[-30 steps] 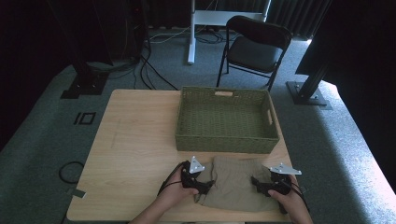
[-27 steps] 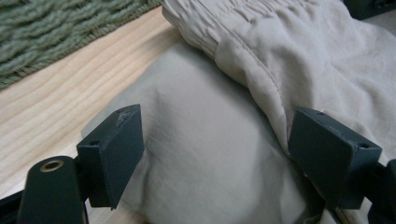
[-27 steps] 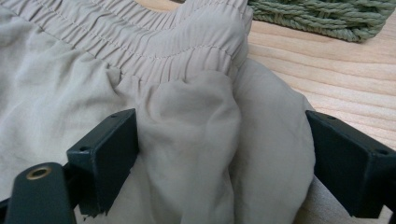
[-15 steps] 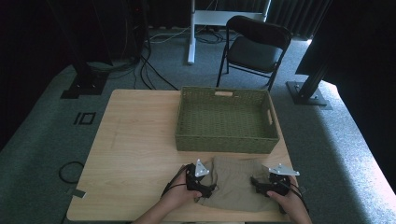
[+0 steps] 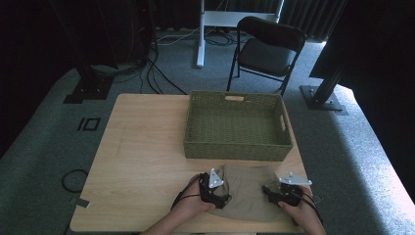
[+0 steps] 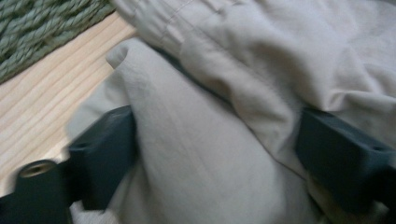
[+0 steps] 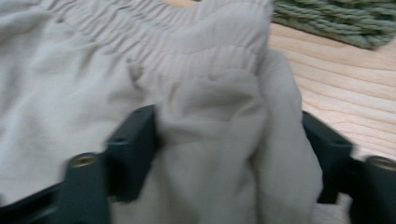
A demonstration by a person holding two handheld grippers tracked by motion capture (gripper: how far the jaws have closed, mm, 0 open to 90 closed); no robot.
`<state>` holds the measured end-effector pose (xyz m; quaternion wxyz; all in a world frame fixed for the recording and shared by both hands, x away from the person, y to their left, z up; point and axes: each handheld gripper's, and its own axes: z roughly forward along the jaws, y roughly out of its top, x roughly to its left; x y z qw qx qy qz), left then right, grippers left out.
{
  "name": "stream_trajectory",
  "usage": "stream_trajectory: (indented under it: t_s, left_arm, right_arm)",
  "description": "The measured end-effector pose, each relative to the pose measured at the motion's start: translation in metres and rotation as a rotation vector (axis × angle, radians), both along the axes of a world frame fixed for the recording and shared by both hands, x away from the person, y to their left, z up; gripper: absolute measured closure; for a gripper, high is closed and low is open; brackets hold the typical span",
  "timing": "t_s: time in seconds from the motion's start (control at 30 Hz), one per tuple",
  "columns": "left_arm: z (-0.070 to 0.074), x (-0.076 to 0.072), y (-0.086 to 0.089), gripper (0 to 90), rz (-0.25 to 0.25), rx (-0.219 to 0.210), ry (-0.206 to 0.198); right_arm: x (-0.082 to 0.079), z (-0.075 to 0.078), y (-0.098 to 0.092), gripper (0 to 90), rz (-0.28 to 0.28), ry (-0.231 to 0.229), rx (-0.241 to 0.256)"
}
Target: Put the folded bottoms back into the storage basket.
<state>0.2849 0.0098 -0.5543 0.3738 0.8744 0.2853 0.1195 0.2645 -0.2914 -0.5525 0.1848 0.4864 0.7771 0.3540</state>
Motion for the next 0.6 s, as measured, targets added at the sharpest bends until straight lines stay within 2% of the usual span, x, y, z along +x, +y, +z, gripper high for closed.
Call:
stream_trajectory:
  t_s: [0.03, 0.07, 0.13, 0.17, 0.2, 0.27, 0.3, 0.33, 0.47, 0.6]
  left_arm:
    - [0.0, 0.0, 0.0, 21.1, -0.016, -0.007, -0.005]
    - [0.001, 0.0, 0.0, 30.0, -0.041, -0.035, -0.006]
    - [0.001, 0.001, 0.0, 65.7, -0.047, -0.066, 0.016]
    - [0.001, 0.001, 0.0, 69.3, -0.047, -0.066, 0.016]
    - [0.001, 0.002, 0.001, 69.3, -0.045, -0.079, 0.028]
    - [0.002, 0.003, 0.001, 77.1, -0.039, -0.085, 0.048]
    - [0.003, 0.003, 0.001, 77.1, -0.038, -0.083, 0.053]
    - [0.004, 0.002, 0.001, 78.5, -0.04, -0.08, 0.054]
    - [0.009, 0.0, 0.002, 79.5, -0.044, -0.084, 0.05]
    - [0.015, -0.001, 0.004, 79.8, -0.055, -0.091, 0.055]
  right_arm:
    - [0.0, 0.0, 0.0, 42.6, 0.0, 0.0, 0.0]
    - [0.0, 0.0, 0.001, 49.9, 0.011, 0.001, 0.004]
    - [0.0, 0.002, 0.004, 68.1, 0.038, 0.028, 0.036]
    - [0.0, 0.002, 0.004, 68.1, 0.038, 0.028, 0.036]
    - [-0.001, 0.003, 0.006, 70.4, 0.038, 0.035, 0.034]
    - [-0.001, 0.007, 0.01, 75.5, 0.013, 0.066, 0.022]
    - [-0.001, 0.007, 0.01, 75.5, 0.013, 0.066, 0.022]
    - [0.0, 0.009, 0.011, 76.8, 0.006, 0.08, 0.023]
    - [0.0, 0.014, 0.009, 77.8, 0.007, 0.091, 0.049]
    - [-0.002, 0.021, 0.009, 78.3, 0.015, 0.096, 0.052]
